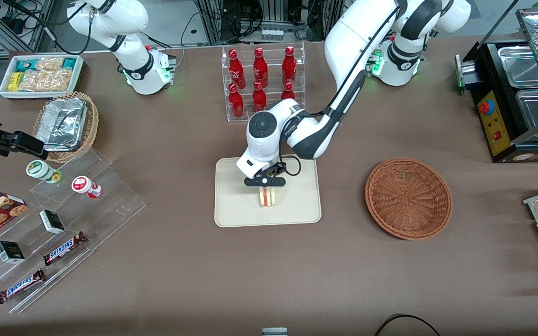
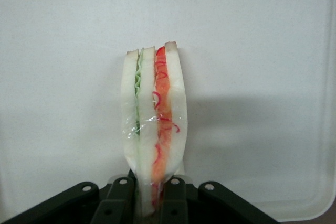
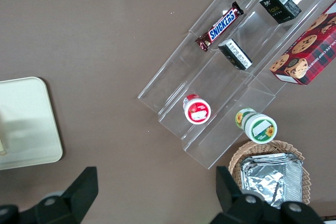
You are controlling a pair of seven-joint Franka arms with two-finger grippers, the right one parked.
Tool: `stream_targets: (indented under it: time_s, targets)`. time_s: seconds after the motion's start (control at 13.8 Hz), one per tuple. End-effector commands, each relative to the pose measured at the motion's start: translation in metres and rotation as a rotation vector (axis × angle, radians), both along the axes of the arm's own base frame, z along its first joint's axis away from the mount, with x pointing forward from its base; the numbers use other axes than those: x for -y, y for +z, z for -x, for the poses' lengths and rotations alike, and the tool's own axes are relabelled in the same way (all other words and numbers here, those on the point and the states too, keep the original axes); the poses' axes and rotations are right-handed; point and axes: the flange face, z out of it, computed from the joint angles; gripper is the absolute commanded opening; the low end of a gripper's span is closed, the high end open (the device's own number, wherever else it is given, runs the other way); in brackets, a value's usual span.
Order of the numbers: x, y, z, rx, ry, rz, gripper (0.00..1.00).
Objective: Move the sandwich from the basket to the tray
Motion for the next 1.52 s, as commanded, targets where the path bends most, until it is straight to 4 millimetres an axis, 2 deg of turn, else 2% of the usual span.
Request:
stream_targets:
  time_s: [0.0,0.22,0.29,0.51,0.58,0.73,0.87,1.02,1.16,1.45]
  targets:
    - [0.007,-0.003,0.000,0.024,-0.020,-0.008,1.00]
    - [0.008,0.013,-0.004,0.043,-0.007,0.002,1.00]
    - [0.006,0.027,-0.007,0.057,-0.004,0.012,1.00]
    - [-0.002,0.091,-0.016,0.109,0.017,0.050,1.00]
    - [-0.015,0.114,-0.023,0.110,0.039,0.040,1.00]
    - [-0.047,0.160,-0.037,0.108,0.085,0.022,1.00]
    - [-0.090,0.199,-0.047,0.084,0.127,-0.020,1.00]
    - [-0.142,0.236,-0.062,0.088,0.152,-0.033,1.00]
    - [-0.201,0.269,-0.075,0.059,0.117,-0.049,1.00]
    - [-0.282,0.310,-0.086,0.022,0.057,-0.079,1.00]
